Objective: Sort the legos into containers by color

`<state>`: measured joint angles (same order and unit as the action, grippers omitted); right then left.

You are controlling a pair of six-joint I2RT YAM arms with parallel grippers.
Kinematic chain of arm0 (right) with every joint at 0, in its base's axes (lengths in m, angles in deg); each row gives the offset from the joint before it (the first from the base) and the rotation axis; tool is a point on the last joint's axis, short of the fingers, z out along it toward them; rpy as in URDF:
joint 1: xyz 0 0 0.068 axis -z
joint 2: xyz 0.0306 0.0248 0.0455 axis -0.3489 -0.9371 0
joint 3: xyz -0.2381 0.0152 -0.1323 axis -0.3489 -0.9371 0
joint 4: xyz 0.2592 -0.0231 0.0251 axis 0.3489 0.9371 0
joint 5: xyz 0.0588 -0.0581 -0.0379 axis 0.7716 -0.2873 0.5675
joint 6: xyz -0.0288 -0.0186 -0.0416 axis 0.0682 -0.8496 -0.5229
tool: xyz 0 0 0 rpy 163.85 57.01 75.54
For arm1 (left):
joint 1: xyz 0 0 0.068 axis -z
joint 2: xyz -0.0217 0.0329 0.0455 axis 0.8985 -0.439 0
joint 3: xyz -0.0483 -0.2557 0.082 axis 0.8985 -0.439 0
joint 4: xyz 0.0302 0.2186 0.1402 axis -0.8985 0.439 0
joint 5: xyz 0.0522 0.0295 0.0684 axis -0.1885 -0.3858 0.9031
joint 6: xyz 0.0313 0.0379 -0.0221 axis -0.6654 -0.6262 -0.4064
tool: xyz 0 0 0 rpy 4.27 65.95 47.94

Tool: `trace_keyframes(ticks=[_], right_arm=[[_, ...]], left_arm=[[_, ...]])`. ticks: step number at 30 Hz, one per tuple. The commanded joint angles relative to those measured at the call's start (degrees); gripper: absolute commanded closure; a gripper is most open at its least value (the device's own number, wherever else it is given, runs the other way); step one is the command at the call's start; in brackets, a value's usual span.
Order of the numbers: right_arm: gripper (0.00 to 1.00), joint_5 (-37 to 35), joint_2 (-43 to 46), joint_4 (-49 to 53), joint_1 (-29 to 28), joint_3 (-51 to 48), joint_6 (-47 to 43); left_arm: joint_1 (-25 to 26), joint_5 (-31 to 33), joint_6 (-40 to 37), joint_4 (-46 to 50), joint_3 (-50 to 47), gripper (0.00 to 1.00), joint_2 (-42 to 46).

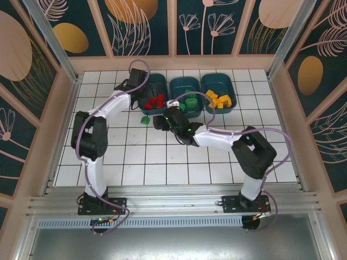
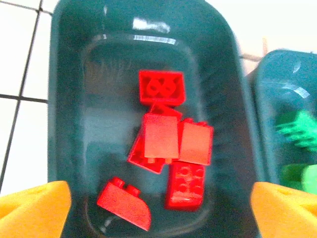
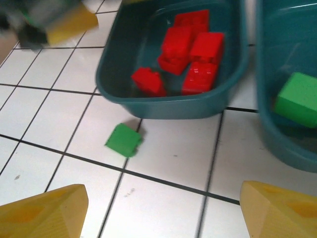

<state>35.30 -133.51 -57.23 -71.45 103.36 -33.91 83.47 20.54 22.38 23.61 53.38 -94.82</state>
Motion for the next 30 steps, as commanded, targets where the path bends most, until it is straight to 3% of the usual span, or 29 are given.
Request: trace_keyframes(ticks=[1,9,17,21,30], right_arm=[[0.19,0.0,-5.9,0.8,-1.8,5.9,1.4],[0.18,-2.0,-21.7,7.6,-2.4,23.7,6.4],[0.20,0.8,-30.9,11.3,-1.8,32.8,11.1],[0.27,1.4,-34.9,12.8,-1.6,36.9,11.9],[0.60,0.9,-33.1,11.9,-1.7,35.5,11.3]], left_arm=[[-0.5,1.8,-0.1,-2.2,-2.8,0.02,12.8],[-5.2,2.5,5.7,-9.0,-25.6,0.01,36.1],[-6.8,2.8,7.0,-10.0,-39.0,0.02,45.1],[-6.9,2.4,7.5,-10.4,-40.8,0.01,45.3],[-6.9,4.1,5.8,-9.1,-39.6,0.02,44.0]])
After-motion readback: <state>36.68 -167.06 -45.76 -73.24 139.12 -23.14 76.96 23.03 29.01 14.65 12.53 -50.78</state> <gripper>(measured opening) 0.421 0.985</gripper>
